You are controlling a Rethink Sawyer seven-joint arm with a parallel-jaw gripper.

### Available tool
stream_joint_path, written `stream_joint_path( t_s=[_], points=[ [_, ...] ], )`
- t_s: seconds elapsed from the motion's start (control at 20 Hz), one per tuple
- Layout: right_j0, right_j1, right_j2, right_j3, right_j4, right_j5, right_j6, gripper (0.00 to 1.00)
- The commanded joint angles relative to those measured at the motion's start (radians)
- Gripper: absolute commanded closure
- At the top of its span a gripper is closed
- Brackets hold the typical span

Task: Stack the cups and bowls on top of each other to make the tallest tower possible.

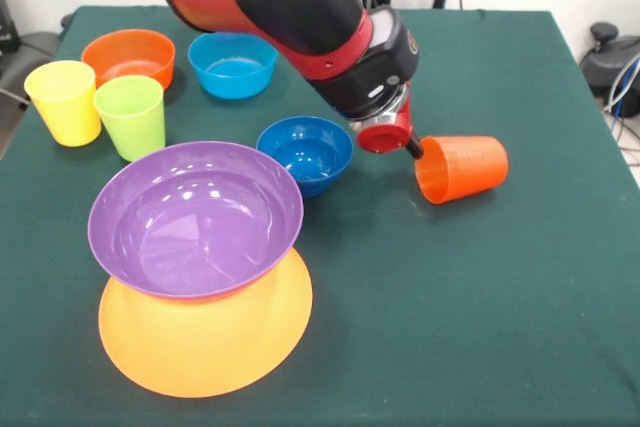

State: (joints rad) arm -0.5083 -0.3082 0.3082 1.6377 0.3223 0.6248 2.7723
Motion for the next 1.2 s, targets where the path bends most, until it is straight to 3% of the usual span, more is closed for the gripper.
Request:
stream_joint_path(
  t_s=[0.05, 0.15, 0.4, 0.7, 1.2],
  points=[
    [-0.006, -0.037, 0.091, 0.058, -0.064, -0.065, -0.094, 1.0],
    [0.002, -0.059, 0.074, 0.052, -0.066, -0.044, -0.079, 1.0],
    [0.056, -0.202, 0.006, 0.049, -0.073, 0.086, -0.014, 1.0],
    [0.092, -0.293, -0.058, 0.005, -0.097, 0.21, 0.025, 1.0],
    [0.16, -0.371, -0.189, -0.126, -0.227, 0.145, 0.007, 1.0]
  ],
)
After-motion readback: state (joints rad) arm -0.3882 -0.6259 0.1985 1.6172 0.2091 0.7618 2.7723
